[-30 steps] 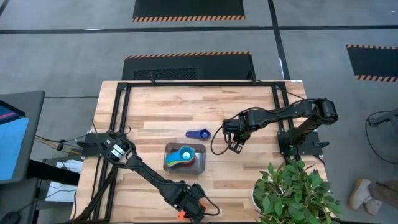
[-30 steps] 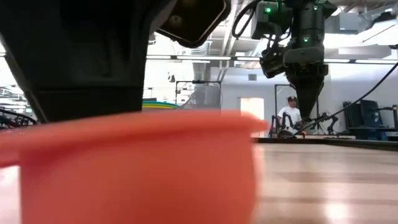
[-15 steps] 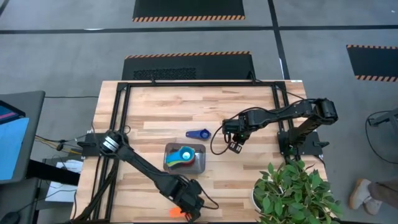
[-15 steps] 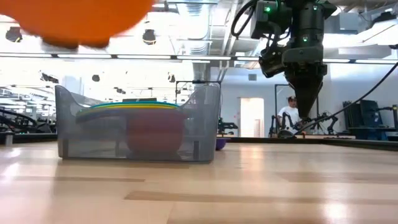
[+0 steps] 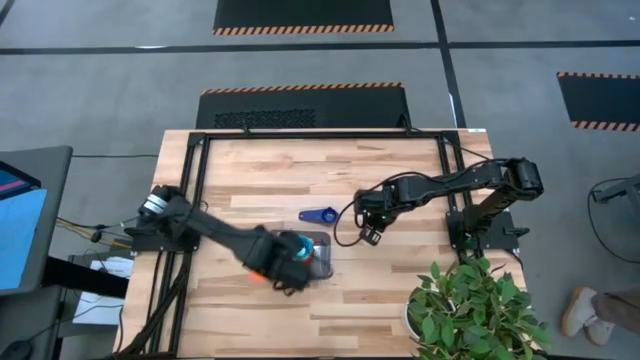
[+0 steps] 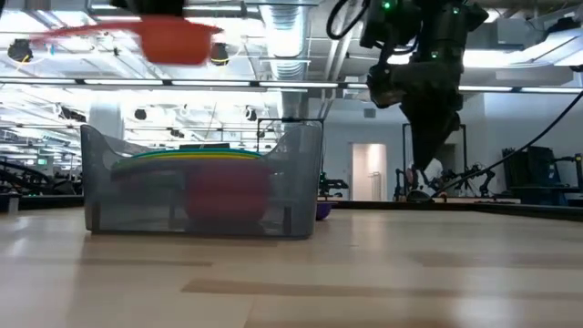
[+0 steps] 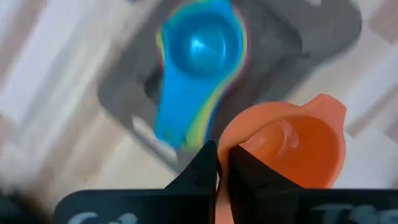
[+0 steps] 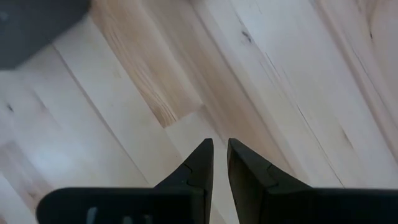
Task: Nest measuring cups in basket
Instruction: Stack the orange measuring cup on top of the light blue measuring cup into the bin
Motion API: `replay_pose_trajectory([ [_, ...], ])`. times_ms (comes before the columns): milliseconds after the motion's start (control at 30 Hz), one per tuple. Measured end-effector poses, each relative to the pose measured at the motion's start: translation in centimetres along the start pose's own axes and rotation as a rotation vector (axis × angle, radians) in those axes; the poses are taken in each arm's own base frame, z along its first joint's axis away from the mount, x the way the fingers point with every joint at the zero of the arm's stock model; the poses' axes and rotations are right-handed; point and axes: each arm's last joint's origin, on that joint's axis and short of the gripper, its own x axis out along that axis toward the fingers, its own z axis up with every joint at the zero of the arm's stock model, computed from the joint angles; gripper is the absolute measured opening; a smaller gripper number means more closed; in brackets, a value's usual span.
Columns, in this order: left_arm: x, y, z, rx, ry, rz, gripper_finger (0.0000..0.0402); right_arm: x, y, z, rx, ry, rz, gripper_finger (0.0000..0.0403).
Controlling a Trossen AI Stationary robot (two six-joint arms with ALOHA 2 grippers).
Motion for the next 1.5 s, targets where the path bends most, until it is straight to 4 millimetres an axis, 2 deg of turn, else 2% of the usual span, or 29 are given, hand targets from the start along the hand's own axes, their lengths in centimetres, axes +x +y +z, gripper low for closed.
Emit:
replay_pose_trajectory([
  [200, 1.1, 1.5, 4.3, 0.042, -0.082, 0.0, 0.0001, 0.0, 0.1, 0.2, 0.004, -0.017, 0.012, 0.0071],
  [300, 1.4, 2.5, 5.4, 0.066, -0.078, 0.027, 0.0, 0.0, -0.1, 0.1, 0.06, -0.013, -0.009, 0.0071],
  [400, 2.1, 2.5, 6.2, 0.09, -0.067, 0.015, 0.0, 0.0, -1.0, 0.1, 0.15, -0.018, -0.104, 0.0071],
  [633, 4.3, 1.8, 6.6, 0.113, -0.007, 0.004, 0.0, -0.1, -3.0, 0.2, 0.303, 0.028, -0.201, 0.0071],
  [900, 6.7, 2.1, 5.7, 0.044, 0.046, 0.047, 0.0, -0.1, -3.0, 0.4, 0.282, 0.019, -0.183, 0.0071],
  [1233, 6.8, 2.2, 6.2, 0.019, 0.004, 0.045, 0.0001, -0.1, -3.0, 0.4, 0.277, 0.018, -0.182, 0.0071],
  [1500, 6.8, 2.3, 6.2, -0.002, 0.007, 0.047, 0.0043, -0.1, -2.9, 0.4, 0.251, 0.021, -0.181, 0.0071],
])
